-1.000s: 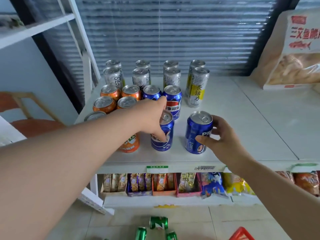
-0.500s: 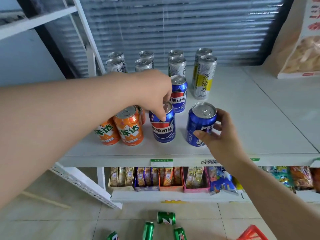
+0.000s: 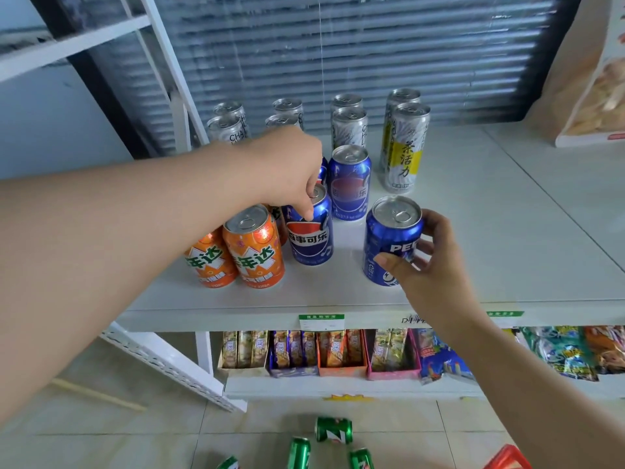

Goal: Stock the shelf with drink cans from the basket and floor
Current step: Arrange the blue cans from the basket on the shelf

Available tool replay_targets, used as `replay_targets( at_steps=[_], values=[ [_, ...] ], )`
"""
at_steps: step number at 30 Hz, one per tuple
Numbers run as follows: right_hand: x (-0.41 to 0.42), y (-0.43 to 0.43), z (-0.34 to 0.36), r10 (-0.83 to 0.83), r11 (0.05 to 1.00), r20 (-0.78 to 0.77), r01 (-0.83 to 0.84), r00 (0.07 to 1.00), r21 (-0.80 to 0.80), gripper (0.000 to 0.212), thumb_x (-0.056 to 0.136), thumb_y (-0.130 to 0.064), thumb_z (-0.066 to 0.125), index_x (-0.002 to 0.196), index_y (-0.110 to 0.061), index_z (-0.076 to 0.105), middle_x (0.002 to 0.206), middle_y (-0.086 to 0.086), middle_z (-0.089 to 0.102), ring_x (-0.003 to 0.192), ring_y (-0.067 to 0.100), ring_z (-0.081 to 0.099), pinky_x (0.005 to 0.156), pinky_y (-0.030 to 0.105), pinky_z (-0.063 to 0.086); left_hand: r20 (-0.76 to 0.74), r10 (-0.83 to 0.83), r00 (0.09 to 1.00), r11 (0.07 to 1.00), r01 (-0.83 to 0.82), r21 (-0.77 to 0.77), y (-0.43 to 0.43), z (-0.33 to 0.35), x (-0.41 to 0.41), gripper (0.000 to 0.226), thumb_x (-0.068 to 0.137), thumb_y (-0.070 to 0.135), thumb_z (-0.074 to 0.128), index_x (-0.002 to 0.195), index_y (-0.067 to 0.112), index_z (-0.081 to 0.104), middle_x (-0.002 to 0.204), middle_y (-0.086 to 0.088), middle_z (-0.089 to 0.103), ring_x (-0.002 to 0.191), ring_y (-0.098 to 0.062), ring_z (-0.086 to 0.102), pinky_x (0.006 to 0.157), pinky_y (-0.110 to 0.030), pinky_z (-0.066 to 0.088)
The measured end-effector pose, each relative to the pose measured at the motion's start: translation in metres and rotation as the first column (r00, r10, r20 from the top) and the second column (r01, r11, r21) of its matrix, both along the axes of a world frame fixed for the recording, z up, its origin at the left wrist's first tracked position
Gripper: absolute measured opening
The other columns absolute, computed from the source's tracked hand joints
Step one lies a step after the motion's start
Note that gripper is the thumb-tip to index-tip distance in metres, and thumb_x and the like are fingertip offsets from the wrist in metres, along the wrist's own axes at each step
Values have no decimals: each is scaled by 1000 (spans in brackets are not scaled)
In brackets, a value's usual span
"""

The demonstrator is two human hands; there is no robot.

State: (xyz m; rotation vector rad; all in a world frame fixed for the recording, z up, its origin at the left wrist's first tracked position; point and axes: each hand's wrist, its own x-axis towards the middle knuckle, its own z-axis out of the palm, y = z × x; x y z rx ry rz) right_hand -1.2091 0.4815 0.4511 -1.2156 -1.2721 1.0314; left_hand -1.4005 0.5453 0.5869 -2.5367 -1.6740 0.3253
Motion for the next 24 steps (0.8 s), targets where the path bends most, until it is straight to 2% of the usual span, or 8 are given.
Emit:
replay_targets(
  at_steps=[3, 6, 9, 11, 15, 20, 22, 24],
  values=[
    [-3, 1, -1, -4, 1000, 12, 4, 1000, 8, 62, 77, -2, 76, 120, -30, 42, 109, -25, 52, 98, -7, 52, 66, -1, 45, -1, -14, 1000, 1000, 14, 18, 3, -3, -3, 32, 78, 38, 74, 103, 18, 75, 94, 1, 74, 76, -13, 52, 64, -26, 38],
    [-4, 1, -1, -12, 1000, 25, 12, 1000, 14, 61, 77, -3, 76, 119, -32, 42, 108, -27, 52, 97, -10, 52, 67, -1, 44, 7, -36, 999, 999, 35, 42, 5, -7, -7, 28, 79, 34, 74, 102, 16, 75, 91, -4, 73, 80, -21, 58, 64, -27, 40],
    [-7, 1, -3, -22, 1000, 20, 22, 1000, 18, 62, 77, -3, 77, 118, -34, 42, 107, -28, 52, 90, -20, 53, 67, -1, 44, 22, -43, 999, 997, 42, 61, 8, -10, -11, 28, 80, 33, 73, 100, 14, 75, 92, -7, 72, 87, -27, 63, 67, -30, 47],
    [-8, 2, -5, -29, 999, 16, 28, 999, 19, 63, 76, -2, 77, 117, -34, 42, 107, -28, 52, 87, -26, 51, 66, -1, 44, 12, -50, 999, 996, 49, 75, 8, -11, -10, 27, 81, 34, 72, 97, 12, 75, 89, -8, 72, 84, -27, 64, 66, -31, 49],
    [-11, 3, -6, -35, 999, 9, 34, 999, 29, 63, 76, -1, 76, 116, -35, 41, 106, -27, 51, 86, -28, 51, 66, -1, 43, 22, -50, 999, 995, 48, 83, 7, -12, -10, 25, 83, 33, 71, 96, 12, 75, 80, -6, 69, 78, -26, 61, 64, -31, 47],
    [-16, 3, -8, -67, 997, 19, 66, 998, 47, 63, 74, -5, 79, 106, -44, 42, 109, -30, 51, 93, -23, 51, 70, 1, 45, 40, -73, 997, 990, 67, 121, 6, -13, -14, 25, 83, 36, 69, 91, 13, 75, 74, -4, 62, 76, -28, 60, 70, -38, 52],
    [-18, 4, -8, -91, 995, 23, 89, 996, 54, 64, 72, -9, 82, 107, -44, 41, 110, -32, 49, 98, -18, 50, 73, 6, 46, 42, -57, 997, 991, 52, 120, 6, -14, -13, 24, 84, 34, 69, 85, 10, 72, 62, 0, 49, 73, -28, 57, 67, -36, 50],
    [-21, 5, -7, -118, 991, 28, 116, 993, 65, 64, 70, -12, 84, 111, -38, 41, 110, -30, 49, 102, -12, 49, 79, 13, 45, 22, -38, 999, 993, 35, 116, 8, -14, -11, 25, 84, 30, 70, 68, 11, 65, 55, 2, 43, 67, -26, 53, 60, -32, 42]
  ],
)
